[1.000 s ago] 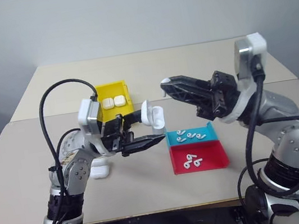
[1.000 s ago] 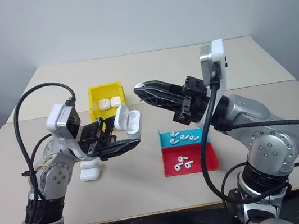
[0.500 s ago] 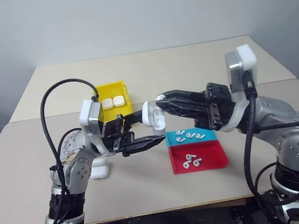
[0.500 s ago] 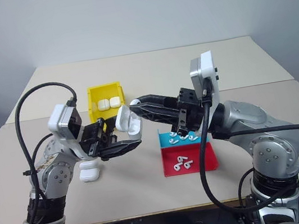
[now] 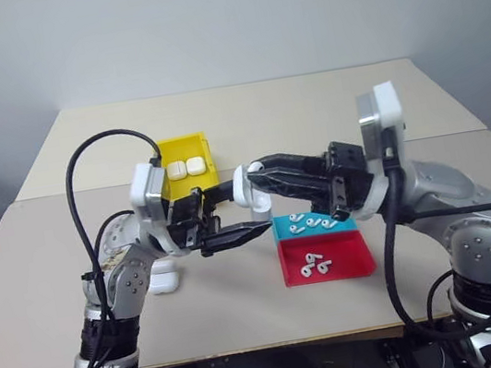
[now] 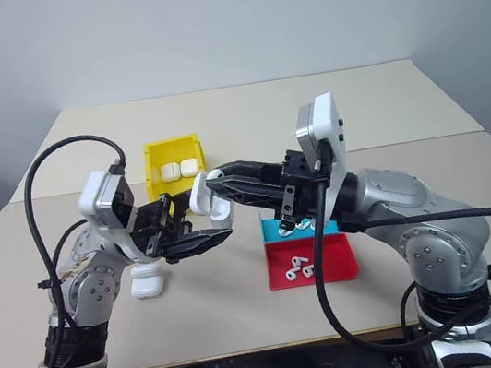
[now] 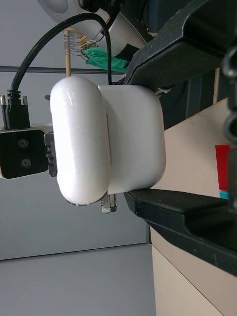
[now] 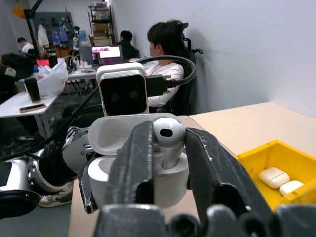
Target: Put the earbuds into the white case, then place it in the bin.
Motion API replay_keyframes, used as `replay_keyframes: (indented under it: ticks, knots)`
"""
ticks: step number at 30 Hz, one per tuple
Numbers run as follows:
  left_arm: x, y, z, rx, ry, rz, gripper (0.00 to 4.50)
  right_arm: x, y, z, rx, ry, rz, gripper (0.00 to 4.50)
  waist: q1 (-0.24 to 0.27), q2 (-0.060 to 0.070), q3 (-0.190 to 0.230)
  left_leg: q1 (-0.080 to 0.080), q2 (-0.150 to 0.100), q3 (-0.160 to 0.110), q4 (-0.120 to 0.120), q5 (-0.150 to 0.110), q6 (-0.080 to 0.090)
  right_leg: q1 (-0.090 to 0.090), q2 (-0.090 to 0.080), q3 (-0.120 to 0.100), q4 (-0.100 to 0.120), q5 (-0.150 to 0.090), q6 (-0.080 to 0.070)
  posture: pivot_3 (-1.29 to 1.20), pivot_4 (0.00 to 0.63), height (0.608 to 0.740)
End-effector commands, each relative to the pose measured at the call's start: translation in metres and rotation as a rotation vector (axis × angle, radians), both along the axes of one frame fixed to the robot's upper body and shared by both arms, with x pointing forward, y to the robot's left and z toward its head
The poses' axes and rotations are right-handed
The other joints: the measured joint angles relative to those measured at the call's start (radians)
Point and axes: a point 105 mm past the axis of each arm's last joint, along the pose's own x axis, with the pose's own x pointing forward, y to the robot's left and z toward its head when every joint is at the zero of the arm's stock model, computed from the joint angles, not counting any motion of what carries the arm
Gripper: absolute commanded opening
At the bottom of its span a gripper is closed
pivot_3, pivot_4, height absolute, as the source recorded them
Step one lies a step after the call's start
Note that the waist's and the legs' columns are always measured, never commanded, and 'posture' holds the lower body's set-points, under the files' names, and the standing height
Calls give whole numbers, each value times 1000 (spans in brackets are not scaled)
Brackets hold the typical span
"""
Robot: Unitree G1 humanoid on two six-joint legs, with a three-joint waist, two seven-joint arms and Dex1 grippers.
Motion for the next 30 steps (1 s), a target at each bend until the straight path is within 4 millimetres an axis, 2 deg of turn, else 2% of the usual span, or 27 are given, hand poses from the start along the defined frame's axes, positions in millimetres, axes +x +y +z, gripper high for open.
replay_keyframes:
  ticks: [1, 6, 10, 15, 17, 19, 26, 30]
  knots:
    - [-3, 1, 10, -34, -47, -1, 2766, -8, 0, 0, -23, -43, 29, 2290, 0, 0, 0, 0, 0, 0, 0, 0, 0, 0, 0, 0, 0, 0, 0, 0, 150, 740]
    - [-3, 2, 10, -37, -49, 8, 2766, -6, -3, 2, -31, -46, 23, 3988, 0, 0, 0, 0, 0, 0, 0, 0, 0, 0, 0, 0, 0, 0, 0, 0, 150, 740]
    - [-2, 2, 9, -36, -48, 26, 2766, 2, -16, 14, -10, -66, -26, 3988, 1, 0, 0, 0, 0, 0, 0, 0, 0, 0, 0, 0, 0, 0, 0, 0, 150, 740]
    - [-4, 6, 8, -32, -43, 41, 2766, 23, -47, 28, -73, -95, -133, 3988, 2, 0, 0, 0, 0, 0, 0, 0, 0, 0, 0, 0, 0, 0, 0, 0, 150, 740]
    - [-4, 8, 7, -29, -42, 53, 2766, 37, -58, 22, -207, -105, -177, 3988, 2, 0, 0, 0, 0, 1, 0, 0, 1, 0, 0, 0, -1, 0, 0, 0, 150, 740]
    - [-4, 10, 7, -28, -44, 68, 2766, 51, -63, 7, -383, -130, -209, 3988, 1, 0, 0, 0, 0, 1, 0, -1, 1, 0, 0, 0, -1, 0, 0, 0, 150, 740]
    - [-6, 14, 7, -34, -49, 102, 2766, 115, -90, -67, -1159, -300, -150, 3988, -21, 0, 0, 0, 0, 2, -1, 0, 1, -2, 0, 1, 0, 0, 0, 0, 150, 740]
    - [-9, 16, 7, -40, -52, 127, 2766, 130, -96, -85, -1326, -299, -5, 3988, -24, 0, 1, -1, 1, 2, -1, 1, -1, -3, 0, 2, -1, 0, 0, 0, 150, 740]
